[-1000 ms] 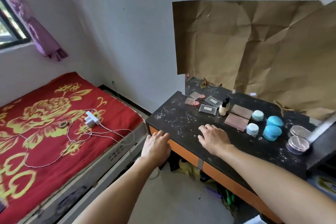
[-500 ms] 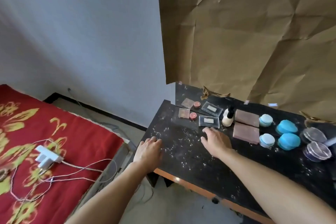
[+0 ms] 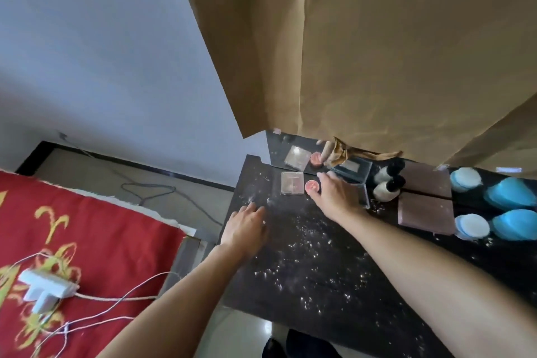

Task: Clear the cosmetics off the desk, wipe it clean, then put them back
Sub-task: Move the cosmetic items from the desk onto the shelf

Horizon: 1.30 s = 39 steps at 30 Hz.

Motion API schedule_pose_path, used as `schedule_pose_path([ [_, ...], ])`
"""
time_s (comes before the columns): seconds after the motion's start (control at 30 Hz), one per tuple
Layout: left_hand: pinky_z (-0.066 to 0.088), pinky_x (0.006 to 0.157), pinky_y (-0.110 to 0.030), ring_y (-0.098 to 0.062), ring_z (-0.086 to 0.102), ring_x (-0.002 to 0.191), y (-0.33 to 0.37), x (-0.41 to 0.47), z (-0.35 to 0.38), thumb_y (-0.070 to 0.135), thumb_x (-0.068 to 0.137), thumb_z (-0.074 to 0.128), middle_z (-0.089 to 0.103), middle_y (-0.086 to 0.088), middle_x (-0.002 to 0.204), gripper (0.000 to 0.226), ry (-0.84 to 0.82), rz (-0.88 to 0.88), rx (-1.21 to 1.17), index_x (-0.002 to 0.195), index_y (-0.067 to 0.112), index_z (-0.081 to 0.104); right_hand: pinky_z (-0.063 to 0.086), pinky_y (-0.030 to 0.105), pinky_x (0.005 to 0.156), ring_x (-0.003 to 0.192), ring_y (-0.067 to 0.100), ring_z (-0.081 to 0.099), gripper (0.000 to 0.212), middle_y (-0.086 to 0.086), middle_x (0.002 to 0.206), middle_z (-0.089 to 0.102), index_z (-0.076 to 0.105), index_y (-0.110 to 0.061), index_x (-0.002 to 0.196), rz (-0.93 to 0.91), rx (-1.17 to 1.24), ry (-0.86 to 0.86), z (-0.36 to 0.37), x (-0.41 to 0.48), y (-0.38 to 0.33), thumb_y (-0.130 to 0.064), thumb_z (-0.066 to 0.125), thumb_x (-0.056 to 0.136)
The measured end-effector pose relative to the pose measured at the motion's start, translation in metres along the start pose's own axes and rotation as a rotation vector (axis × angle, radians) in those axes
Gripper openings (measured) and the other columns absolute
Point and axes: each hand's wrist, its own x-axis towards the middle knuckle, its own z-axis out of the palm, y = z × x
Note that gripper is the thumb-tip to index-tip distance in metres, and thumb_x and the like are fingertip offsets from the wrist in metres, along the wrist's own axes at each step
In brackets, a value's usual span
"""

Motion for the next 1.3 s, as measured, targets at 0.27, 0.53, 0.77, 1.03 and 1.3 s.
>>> schedule_pose_path([
  [0.27, 0.045, 0.090, -0.036, -0.024, 0.052, 0.109, 0.000, 0.071, 0.002, 0.028, 0.096, 0.046, 0.051, -0.005, 0.125, 0.032, 0.026, 0.036, -0.055, 0.126, 0.016, 0.050, 0.039, 0.034, 0.068, 0.098, 0.025, 0.057, 0.032, 0.005, 0.102, 0.059, 0.058, -0.016, 0.096, 0.023, -0.059, -0.049, 0.023, 0.024, 0.006, -0.046, 0.048, 0.089],
  [0.53, 0.034, 0.107, -0.040, -0.027, 0.036, 0.130, 0.030, 0.124, 0.018, 0.033, 0.096, 0.043, 0.035, -0.009, 0.144, 0.047, -0.034, 0.246, 0.022, 0.139, 0.016, 0.034, 0.044, 0.028, 0.057, 0.066, 0.020, 0.063, 0.025, -0.001, 0.072, 0.066, 0.061, -0.019, 0.089, 0.039, 0.188, 0.143, 0.007, 0.001, 0.028, -0.041, 0.066, 0.078],
  [0.77, 0.037, 0.096, -0.040, -0.029, 0.040, 0.116, 0.032, 0.138, 0.030, 0.037, 0.090, 0.052, 0.039, -0.009, 0.127, 0.043, -0.036, 0.190, 0.062, 0.128, 0.018, 0.041, 0.047, 0.021, 0.060, 0.072, 0.015, 0.061, 0.023, -0.001, 0.083, 0.065, 0.059, -0.017, 0.093, 0.179, 0.363, 0.208, 0.013, -0.021, 0.050, -0.023, 0.072, 0.076],
  [1.03, 0.038, 0.097, -0.037, -0.028, 0.044, 0.115, 0.043, 0.123, 0.038, 0.044, 0.083, 0.059, 0.048, -0.011, 0.122, 0.053, -0.088, -0.070, -0.125, 0.122, 0.010, 0.047, 0.033, 0.009, 0.074, 0.087, 0.016, 0.057, 0.022, 0.004, 0.099, 0.057, 0.064, -0.012, 0.106, 0.190, 0.411, 0.256, 0.022, -0.021, 0.054, -0.016, 0.065, 0.085],
  [1.3, 0.045, 0.068, -0.037, -0.034, 0.061, 0.086, 0.046, 0.099, 0.035, 0.033, 0.092, 0.056, 0.065, -0.009, 0.096, 0.027, -0.067, -0.124, -0.331, 0.098, 0.008, 0.046, 0.044, 0.030, 0.070, 0.084, 0.026, 0.059, 0.018, 0.009, 0.096, 0.061, 0.059, -0.011, 0.102, 0.214, 0.414, 0.184, 0.013, -0.030, 0.062, -0.018, 0.062, 0.086],
])
